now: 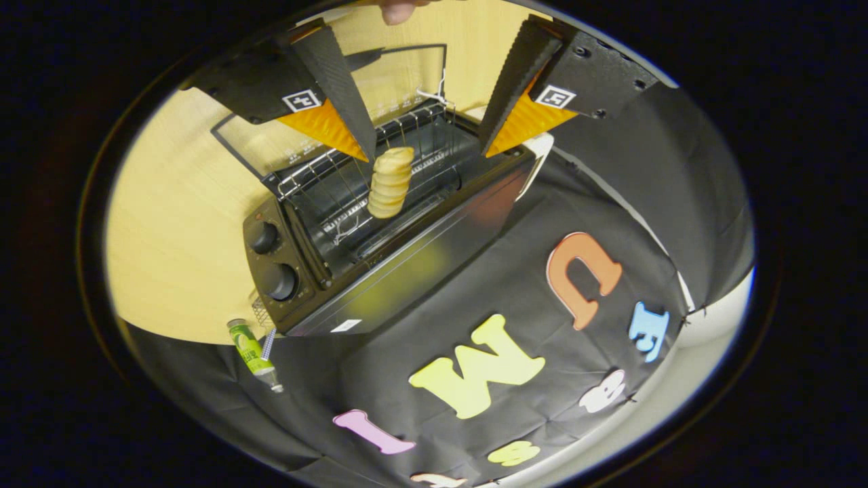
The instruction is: Open the toaster oven, put the food inside, and close the toaster oven door.
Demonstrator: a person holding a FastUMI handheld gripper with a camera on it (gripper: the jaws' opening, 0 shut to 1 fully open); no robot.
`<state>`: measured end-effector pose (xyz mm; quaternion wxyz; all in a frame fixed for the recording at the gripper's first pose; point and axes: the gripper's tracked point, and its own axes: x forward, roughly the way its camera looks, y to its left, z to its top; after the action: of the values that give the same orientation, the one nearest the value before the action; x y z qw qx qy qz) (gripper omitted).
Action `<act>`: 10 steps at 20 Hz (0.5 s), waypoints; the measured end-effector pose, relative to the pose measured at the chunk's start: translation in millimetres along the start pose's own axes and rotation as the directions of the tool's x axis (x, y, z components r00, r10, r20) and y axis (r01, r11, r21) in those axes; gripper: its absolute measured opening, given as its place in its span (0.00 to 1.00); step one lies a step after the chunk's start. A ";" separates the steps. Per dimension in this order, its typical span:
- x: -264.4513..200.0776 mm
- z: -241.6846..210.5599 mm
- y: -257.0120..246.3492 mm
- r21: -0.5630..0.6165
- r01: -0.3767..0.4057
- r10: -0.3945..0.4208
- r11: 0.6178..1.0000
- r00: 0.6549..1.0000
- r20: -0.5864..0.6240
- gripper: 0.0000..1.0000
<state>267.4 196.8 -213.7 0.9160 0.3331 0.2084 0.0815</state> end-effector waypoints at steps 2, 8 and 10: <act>-24.5 -0.7 4.1 -0.046 -0.021 0.020 0.999 1.000 -0.012 0.99; -89.5 -18.5 -10.2 -0.257 -0.075 0.042 0.963 0.990 -0.133 0.99; -99.7 -29.5 -31.7 -0.311 -0.049 -0.007 0.949 0.984 -0.179 1.00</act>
<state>165.2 160.8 -221.9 0.9340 0.1768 0.2702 0.1529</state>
